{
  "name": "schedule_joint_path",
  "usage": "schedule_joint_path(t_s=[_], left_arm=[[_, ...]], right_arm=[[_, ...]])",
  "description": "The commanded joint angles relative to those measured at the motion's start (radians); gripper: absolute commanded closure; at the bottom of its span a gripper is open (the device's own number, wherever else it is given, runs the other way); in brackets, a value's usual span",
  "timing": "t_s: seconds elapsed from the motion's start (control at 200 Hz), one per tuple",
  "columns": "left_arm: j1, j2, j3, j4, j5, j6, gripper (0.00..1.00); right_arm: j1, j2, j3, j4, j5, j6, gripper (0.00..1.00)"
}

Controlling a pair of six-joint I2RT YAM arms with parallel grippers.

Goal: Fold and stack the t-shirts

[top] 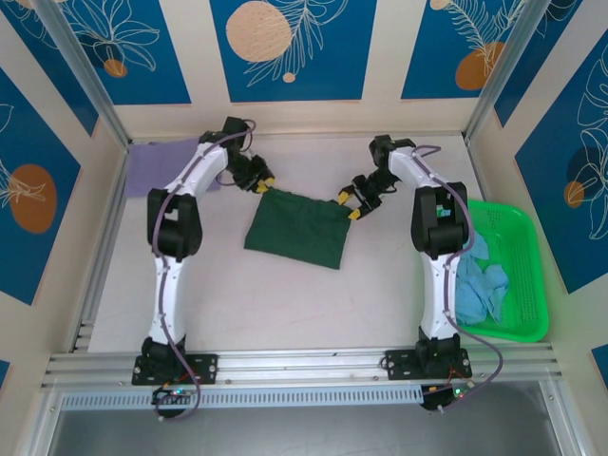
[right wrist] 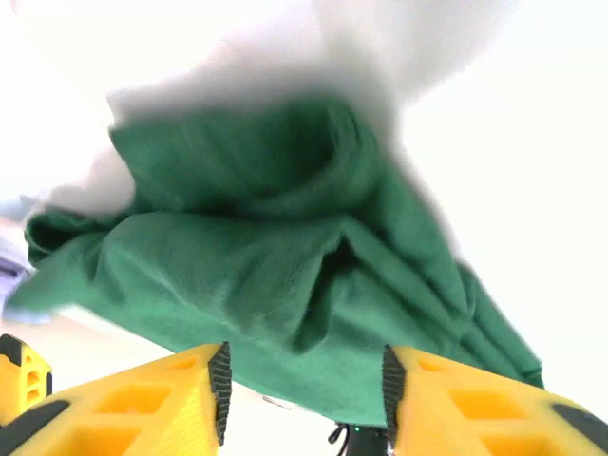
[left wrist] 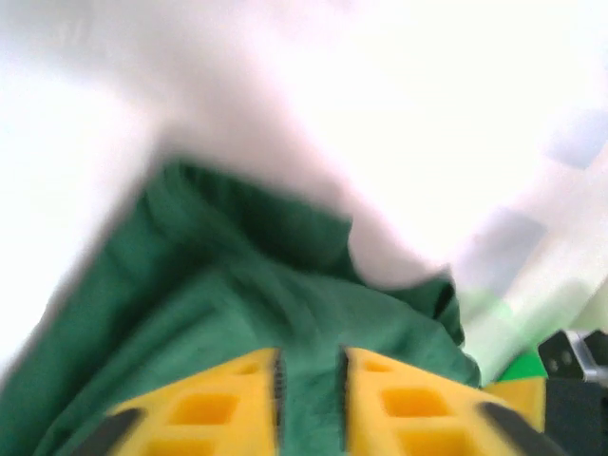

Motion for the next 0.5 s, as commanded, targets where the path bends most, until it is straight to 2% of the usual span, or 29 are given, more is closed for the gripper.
schedule_joint_path(t_s=[0.0, 0.095, 0.16, 0.245, 0.325, 0.495], left_arm=[[0.035, 0.043, 0.169, -0.114, -0.039, -0.001, 0.5], [0.049, -0.017, 0.139, -0.133, -0.101, 0.01, 0.42], [0.045, -0.096, 0.062, -0.11, -0.125, 0.026, 0.37], [0.025, -0.209, -0.079, -0.05, -0.122, 0.043, 0.38], [-0.02, -0.292, -0.188, -0.017, -0.117, 0.077, 0.4], [-0.142, -0.348, -0.369, 0.031, -0.066, 0.179, 0.43]], right_arm=[[-0.024, -0.011, 0.096, -0.099, 0.048, 0.005, 0.46], [-0.042, -0.108, 0.019, -0.011, 0.053, 0.021, 0.44], [-0.043, -0.163, 0.001, -0.016, 0.093, -0.001, 0.45], [-0.006, -0.249, -0.071, 0.02, 0.109, -0.053, 0.48], [0.048, -0.328, -0.195, 0.113, 0.059, -0.077, 0.53], [0.189, -0.399, -0.412, 0.276, -0.006, -0.065, 0.6]])
